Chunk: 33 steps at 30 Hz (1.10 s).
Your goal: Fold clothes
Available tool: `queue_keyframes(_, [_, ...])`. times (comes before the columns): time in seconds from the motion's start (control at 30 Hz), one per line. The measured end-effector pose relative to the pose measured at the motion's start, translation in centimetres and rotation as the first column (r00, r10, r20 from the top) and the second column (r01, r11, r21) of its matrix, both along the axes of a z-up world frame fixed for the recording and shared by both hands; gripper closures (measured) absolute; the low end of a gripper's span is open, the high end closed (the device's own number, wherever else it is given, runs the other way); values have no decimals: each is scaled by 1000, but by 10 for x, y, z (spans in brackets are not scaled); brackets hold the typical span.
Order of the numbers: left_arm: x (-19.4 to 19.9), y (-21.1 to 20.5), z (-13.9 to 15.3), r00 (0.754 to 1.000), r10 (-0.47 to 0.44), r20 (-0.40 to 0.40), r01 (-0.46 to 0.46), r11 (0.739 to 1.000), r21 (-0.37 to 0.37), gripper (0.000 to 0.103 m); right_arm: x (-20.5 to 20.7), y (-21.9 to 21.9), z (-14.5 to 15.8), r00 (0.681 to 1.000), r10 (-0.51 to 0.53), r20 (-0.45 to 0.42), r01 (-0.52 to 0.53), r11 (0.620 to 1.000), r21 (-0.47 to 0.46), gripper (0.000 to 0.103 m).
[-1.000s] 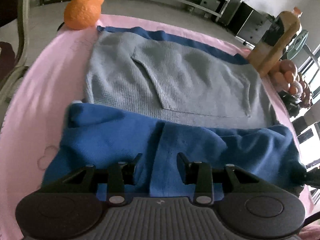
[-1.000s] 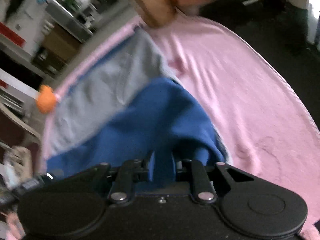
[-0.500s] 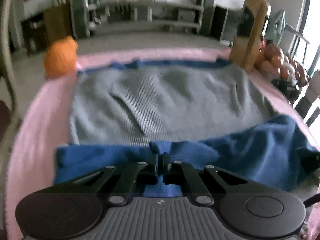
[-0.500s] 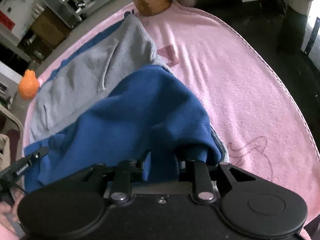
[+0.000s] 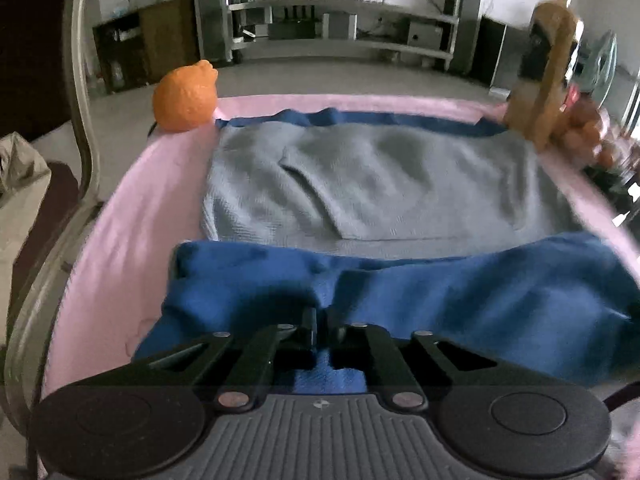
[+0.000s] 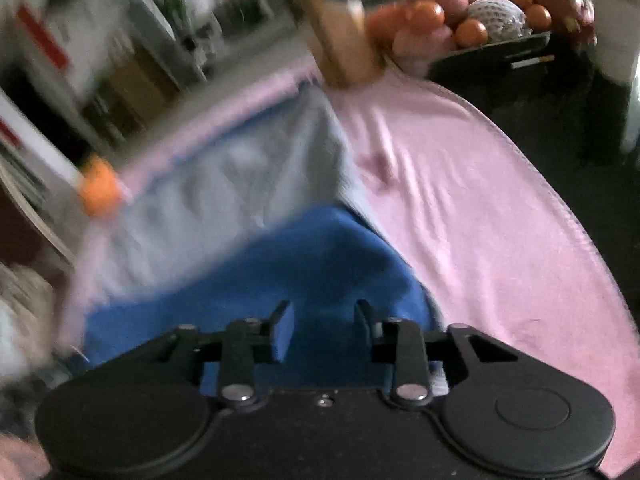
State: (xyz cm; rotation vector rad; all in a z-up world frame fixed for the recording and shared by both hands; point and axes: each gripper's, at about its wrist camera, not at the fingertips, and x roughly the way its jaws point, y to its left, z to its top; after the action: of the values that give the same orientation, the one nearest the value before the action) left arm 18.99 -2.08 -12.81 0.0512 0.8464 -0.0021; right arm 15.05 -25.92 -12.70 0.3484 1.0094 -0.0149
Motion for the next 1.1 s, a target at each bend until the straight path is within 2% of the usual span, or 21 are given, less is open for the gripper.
queue_keyframes(0.03, [3, 1, -5, 1000, 19, -7, -19, 999, 26, 88, 2, 7, -5, 999, 6, -42, -11, 994, -107, 75])
queue_keyframes(0.07, [4, 8, -4, 998, 53, -18, -53, 998, 17, 88, 5, 14, -11, 997, 17, -78, -33, 979, -199, 80])
queue_keyframes(0.1, [5, 15, -4, 996, 88, -31, -88, 996, 7, 88, 6, 19, -13, 996, 29, -89, -50, 968, -245, 80])
queue_keyframes(0.2, [-6, 32, 14, 990, 141, -13, -142, 990, -23, 88, 1, 19, -8, 997, 36, -72, -52, 971, -235, 75])
queue_keyframes(0.23, [-11, 35, 21, 990, 143, -1, -143, 989, -37, 91, -3, 15, -5, 998, 28, -62, -39, 980, -197, 68])
queue_keyframes(0.33, [-25, 26, 32, 999, 41, 27, -38, 994, -101, 89, -13, 4, 9, 1000, 22, -3, -22, 999, -25, 54])
queue_keyframes(0.37, [-30, 23, 35, 999, 7, 38, -2, 993, -122, 89, -16, 2, 12, 999, 26, 21, -27, 999, 32, 53])
queue_keyframes(0.43, [-34, 11, 31, 997, -58, 43, 63, 991, -118, 88, -19, -1, 19, 997, 32, 64, -41, 989, 141, 55])
queue_keyframes(0.5, [-35, -5, 20, 992, -121, 36, 123, 989, -87, 86, -16, 5, 16, 996, 51, 67, -62, 981, 186, 72])
queue_keyframes(0.53, [-35, -13, 14, 988, -152, 31, 154, 986, -72, 86, -13, 9, 13, 996, 62, 57, -72, 980, 183, 79])
queue_keyframes(0.67, [-35, -38, -8, 967, -255, 11, 255, 967, -4, 87, -6, 35, 3, 989, 144, 46, -150, 973, 177, 80])
queue_keyframes(0.7, [-35, -41, -14, 967, -255, 5, 254, 966, 42, 86, -4, 42, 0, 985, 166, 56, -173, 969, 175, 80])
queue_keyframes(0.77, [-36, -42, -20, 971, -239, 8, 237, 964, 120, 73, 2, 57, -3, 973, 220, 74, -228, 965, 131, 80])
queue_keyframes(0.83, [-37, -41, -24, 977, -211, 19, 204, 961, 185, 72, 8, 71, -11, 962, 269, 49, -272, 960, 65, 79])
queue_keyframes(0.87, [-37, -37, -23, 983, -183, 12, 177, 963, 202, 72, 12, 76, -18, 959, 284, 2, -284, 959, 25, 79])
queue_keyframes(0.9, [-37, -32, -22, 986, -166, 9, 160, 964, 212, 72, 11, 79, -21, 960, 279, -40, -279, 960, -5, 83])
queue_keyframes(0.97, [-38, -20, -21, 991, -136, 0, 133, 968, 214, 70, 10, 72, -20, 970, 235, -60, -238, 971, -31, 92])
queue_keyframes(1.03, [-39, -11, -18, 994, -107, -7, 107, 975, 194, 70, 6, 59, -18, 985, 158, -74, -164, 984, -75, 93])
queue_keyframes(1.1, [-41, -3, -13, 997, -80, -13, 82, 984, 157, 71, 1, 44, -15, 991, 112, -73, -117, 991, -66, 92])
